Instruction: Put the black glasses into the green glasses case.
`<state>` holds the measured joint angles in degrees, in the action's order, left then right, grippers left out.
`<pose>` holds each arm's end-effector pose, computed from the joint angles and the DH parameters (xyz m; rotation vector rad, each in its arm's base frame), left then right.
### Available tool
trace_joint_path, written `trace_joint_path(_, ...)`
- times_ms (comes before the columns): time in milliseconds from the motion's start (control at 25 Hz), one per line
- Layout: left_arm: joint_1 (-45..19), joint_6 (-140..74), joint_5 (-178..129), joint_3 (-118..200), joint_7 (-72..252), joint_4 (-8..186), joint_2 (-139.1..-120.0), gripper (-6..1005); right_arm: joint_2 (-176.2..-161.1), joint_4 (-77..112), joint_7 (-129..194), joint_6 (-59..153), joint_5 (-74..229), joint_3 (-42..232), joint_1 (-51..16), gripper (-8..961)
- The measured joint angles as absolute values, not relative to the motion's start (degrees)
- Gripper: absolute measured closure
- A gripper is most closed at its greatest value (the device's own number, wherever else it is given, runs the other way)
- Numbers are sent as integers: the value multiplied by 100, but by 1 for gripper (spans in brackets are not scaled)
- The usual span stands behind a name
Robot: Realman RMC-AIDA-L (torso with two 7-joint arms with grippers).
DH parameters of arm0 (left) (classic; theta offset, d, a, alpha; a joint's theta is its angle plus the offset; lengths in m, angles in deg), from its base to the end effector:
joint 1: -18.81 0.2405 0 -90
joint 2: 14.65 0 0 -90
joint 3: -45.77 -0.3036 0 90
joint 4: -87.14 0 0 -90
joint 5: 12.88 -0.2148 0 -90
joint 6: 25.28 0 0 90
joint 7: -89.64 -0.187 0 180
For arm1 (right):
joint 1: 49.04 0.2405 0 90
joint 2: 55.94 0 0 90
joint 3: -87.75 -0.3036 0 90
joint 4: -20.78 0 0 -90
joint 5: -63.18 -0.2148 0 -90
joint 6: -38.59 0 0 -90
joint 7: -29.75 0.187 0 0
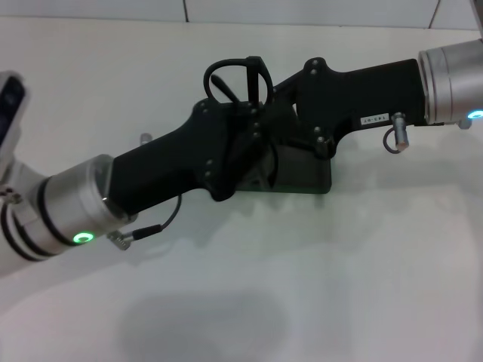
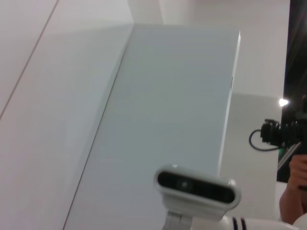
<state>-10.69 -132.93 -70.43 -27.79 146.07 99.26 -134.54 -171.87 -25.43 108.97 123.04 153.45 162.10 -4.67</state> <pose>-0.2028 0.3032 -0.0718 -2.4791 -0.4054 -1.7158 0.1094 0.4029 -0.0835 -3.0176 -0.1670 0.7745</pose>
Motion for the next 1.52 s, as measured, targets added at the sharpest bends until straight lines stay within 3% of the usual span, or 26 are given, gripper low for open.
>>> trace_joint_path(440,-733,-13782,-6980,-2788,14606,9951,-13346,974,-17169,-2507,10930,12230,15345,16203,-449,866)
trace_joint_path(800,-1132,-13761,-7353,-2824,14606,9888,-13440,974,-17195,-2570,10933,12238,15298,16378,-413,866)
trace_joint_path(1520,-1273,-13735,-7552,-2793,14907,9931,-13396,973,-17190,-2666,10876,12699,14974,16376,-492,867)
